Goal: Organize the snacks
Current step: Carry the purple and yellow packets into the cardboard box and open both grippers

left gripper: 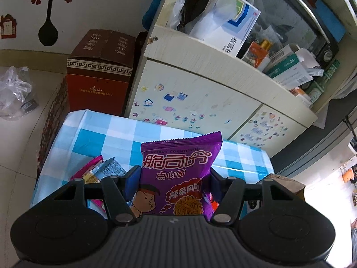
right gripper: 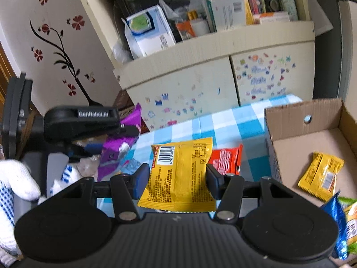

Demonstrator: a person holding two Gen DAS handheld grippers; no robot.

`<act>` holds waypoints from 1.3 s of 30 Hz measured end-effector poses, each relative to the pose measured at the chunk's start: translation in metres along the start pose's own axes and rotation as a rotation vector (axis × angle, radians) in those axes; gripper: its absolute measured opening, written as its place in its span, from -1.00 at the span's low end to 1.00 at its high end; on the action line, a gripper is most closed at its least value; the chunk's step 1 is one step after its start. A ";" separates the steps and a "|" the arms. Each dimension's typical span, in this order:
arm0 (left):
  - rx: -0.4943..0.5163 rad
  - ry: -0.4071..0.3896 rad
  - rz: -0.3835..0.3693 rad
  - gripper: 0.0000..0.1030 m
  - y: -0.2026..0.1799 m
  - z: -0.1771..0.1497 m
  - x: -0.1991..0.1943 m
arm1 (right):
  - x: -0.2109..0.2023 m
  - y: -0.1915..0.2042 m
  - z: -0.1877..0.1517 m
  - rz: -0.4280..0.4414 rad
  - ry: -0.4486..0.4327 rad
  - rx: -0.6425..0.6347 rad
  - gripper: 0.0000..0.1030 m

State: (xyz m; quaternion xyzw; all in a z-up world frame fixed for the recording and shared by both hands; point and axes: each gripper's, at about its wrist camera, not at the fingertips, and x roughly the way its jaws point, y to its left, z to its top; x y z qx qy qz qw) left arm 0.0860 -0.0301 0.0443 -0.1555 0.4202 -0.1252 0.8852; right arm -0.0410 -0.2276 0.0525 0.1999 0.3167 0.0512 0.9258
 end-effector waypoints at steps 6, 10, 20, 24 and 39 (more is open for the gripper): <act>-0.002 -0.006 -0.015 0.31 -0.008 -0.008 -0.009 | -0.018 -0.011 0.015 -0.015 -0.048 0.014 0.07; 0.012 -0.009 -0.022 0.31 -0.016 -0.015 -0.013 | -0.030 -0.022 0.023 -0.026 -0.076 0.043 0.07; 0.043 -0.023 -0.048 0.31 -0.030 -0.035 -0.022 | -0.051 -0.048 0.040 -0.044 -0.125 0.113 0.07; 0.066 -0.005 -0.077 0.31 -0.041 -0.050 -0.019 | -0.058 -0.060 0.044 -0.056 -0.138 0.150 0.07; 0.118 0.087 -0.188 0.31 -0.111 -0.097 -0.001 | -0.084 -0.126 0.052 -0.119 -0.175 0.404 0.07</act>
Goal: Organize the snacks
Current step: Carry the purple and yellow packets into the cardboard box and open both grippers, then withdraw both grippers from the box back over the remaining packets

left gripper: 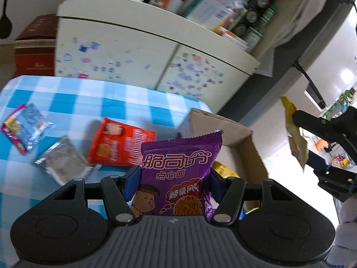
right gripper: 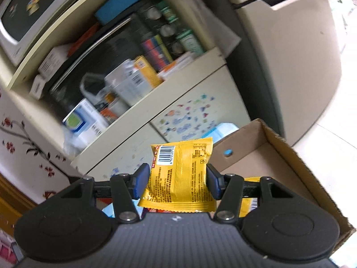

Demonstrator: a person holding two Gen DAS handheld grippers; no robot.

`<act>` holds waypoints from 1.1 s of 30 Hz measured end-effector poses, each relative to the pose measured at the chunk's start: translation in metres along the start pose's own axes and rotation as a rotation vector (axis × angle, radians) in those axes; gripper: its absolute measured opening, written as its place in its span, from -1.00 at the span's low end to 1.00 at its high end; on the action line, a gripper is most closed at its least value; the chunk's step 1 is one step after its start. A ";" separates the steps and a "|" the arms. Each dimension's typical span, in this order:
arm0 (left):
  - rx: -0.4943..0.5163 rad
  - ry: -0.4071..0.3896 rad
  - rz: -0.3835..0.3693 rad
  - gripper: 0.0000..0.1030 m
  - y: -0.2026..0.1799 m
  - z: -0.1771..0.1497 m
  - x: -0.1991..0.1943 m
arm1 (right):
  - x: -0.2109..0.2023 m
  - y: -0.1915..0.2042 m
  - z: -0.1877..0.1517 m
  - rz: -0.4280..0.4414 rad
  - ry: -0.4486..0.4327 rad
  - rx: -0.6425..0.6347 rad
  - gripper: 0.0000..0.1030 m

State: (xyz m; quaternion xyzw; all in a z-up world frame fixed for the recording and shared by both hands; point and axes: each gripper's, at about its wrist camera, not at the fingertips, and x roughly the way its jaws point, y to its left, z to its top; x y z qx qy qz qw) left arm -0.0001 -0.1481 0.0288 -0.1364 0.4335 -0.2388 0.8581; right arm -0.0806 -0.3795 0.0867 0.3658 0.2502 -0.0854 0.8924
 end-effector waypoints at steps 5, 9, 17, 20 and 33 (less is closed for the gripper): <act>0.035 0.007 -0.029 0.31 -0.029 -0.001 0.009 | -0.007 -0.022 0.012 0.003 -0.020 0.098 0.07; 0.057 0.023 -0.048 0.31 -0.049 -0.003 0.021 | -0.007 -0.041 0.018 -0.001 -0.011 0.190 0.07; 0.078 0.057 -0.049 0.31 -0.075 -0.003 0.044 | 0.000 -0.057 0.018 -0.027 0.003 0.282 0.12; 0.102 0.037 -0.057 0.52 -0.081 -0.004 0.043 | 0.002 -0.058 0.018 -0.036 -0.001 0.295 0.30; 0.163 0.014 0.022 0.81 -0.067 0.000 0.023 | 0.007 -0.049 0.018 0.007 0.020 0.269 0.57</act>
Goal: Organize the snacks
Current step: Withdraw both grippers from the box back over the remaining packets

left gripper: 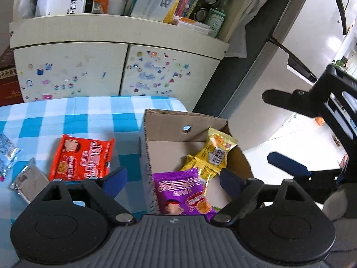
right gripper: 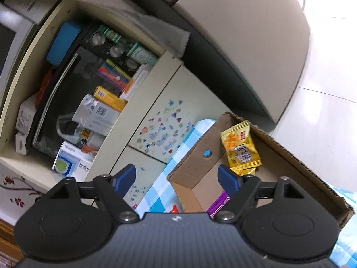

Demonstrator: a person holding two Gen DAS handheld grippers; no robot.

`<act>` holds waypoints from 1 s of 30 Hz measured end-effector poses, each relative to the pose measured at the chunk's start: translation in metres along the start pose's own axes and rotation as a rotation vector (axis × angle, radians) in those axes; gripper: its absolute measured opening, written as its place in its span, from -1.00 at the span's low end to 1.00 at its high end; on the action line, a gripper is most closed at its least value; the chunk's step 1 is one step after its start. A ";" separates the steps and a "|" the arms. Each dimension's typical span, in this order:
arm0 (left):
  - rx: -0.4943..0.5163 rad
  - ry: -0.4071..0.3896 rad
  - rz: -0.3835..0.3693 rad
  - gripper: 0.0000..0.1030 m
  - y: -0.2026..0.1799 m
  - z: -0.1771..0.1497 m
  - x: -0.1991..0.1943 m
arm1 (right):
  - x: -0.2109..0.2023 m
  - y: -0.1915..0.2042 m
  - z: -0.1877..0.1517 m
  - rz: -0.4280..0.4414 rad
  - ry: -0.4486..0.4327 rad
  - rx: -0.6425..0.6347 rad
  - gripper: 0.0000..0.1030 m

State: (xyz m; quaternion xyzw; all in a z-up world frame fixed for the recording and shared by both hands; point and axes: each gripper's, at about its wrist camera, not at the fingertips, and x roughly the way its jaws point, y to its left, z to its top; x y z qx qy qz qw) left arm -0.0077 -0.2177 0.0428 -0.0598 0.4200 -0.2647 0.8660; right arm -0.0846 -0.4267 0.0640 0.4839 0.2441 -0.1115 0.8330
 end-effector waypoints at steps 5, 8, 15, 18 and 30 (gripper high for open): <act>0.016 0.020 0.007 0.81 0.015 0.000 -0.009 | 0.003 0.017 -0.007 0.003 0.007 -0.098 0.60; 0.014 0.020 0.026 0.81 0.029 0.002 -0.017 | 0.004 0.027 -0.013 0.006 -0.002 -0.153 0.61; -0.006 0.008 0.076 0.81 0.070 0.005 -0.038 | 0.007 0.039 -0.023 0.015 -0.009 -0.221 0.67; -0.009 -0.003 0.114 0.81 0.088 0.008 -0.048 | 0.010 0.043 -0.026 0.029 -0.006 -0.239 0.67; -0.133 -0.091 0.273 0.88 0.169 0.033 -0.081 | 0.020 0.065 -0.048 0.100 0.032 -0.328 0.67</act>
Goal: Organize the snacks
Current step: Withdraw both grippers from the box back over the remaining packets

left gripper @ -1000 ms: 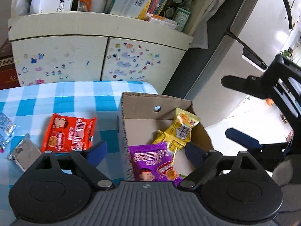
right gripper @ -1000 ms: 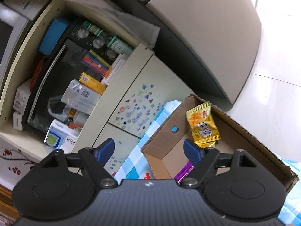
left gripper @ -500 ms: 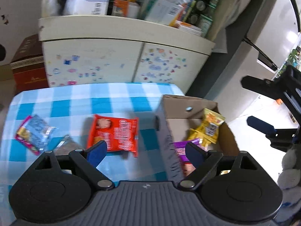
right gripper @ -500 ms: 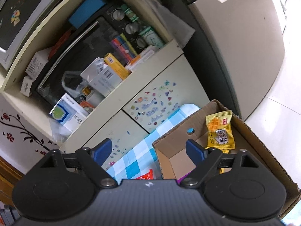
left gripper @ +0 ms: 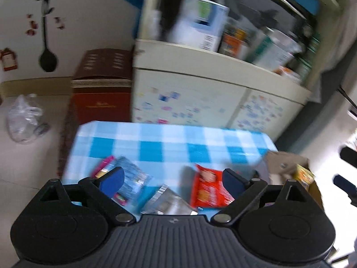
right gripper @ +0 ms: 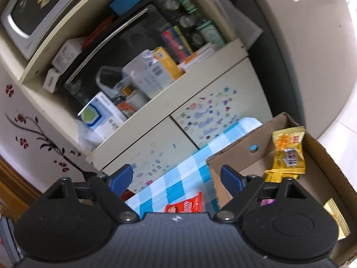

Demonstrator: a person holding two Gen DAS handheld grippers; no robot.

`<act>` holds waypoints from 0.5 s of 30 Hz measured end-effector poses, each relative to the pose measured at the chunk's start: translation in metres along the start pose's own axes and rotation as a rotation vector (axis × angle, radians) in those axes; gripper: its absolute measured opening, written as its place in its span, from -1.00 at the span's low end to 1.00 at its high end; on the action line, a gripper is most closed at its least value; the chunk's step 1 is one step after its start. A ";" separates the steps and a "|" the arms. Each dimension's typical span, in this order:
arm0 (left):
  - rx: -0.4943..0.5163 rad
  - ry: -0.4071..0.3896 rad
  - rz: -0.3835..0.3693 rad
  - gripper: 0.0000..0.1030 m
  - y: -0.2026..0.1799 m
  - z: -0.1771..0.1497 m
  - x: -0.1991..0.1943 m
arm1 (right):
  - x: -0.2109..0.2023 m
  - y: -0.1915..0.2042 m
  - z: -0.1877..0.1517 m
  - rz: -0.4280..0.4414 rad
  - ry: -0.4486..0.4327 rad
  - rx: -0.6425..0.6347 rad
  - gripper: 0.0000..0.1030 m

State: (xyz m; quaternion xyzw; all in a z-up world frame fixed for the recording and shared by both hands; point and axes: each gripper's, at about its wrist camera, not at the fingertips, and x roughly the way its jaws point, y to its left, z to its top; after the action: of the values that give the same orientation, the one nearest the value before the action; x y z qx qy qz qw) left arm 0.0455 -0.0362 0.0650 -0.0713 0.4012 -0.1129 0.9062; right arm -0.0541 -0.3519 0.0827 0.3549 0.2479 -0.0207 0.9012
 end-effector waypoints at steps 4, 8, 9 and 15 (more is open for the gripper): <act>-0.057 0.002 0.042 0.89 0.023 0.005 0.005 | 0.003 0.005 -0.004 0.020 0.013 -0.011 0.67; -0.108 0.004 0.082 0.89 0.045 0.007 0.009 | 0.007 0.011 -0.008 0.031 0.025 -0.022 0.73; -0.120 0.003 0.087 0.89 0.050 0.007 0.010 | 0.008 0.012 -0.009 0.031 0.027 -0.026 0.75; -0.162 0.016 0.138 0.89 0.075 0.006 0.021 | 0.019 0.017 -0.017 0.046 0.063 -0.033 0.76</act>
State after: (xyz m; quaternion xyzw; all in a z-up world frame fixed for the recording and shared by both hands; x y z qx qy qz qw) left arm 0.0747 0.0310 0.0379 -0.1157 0.4200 -0.0178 0.8999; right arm -0.0413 -0.3252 0.0737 0.3460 0.2682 0.0153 0.8989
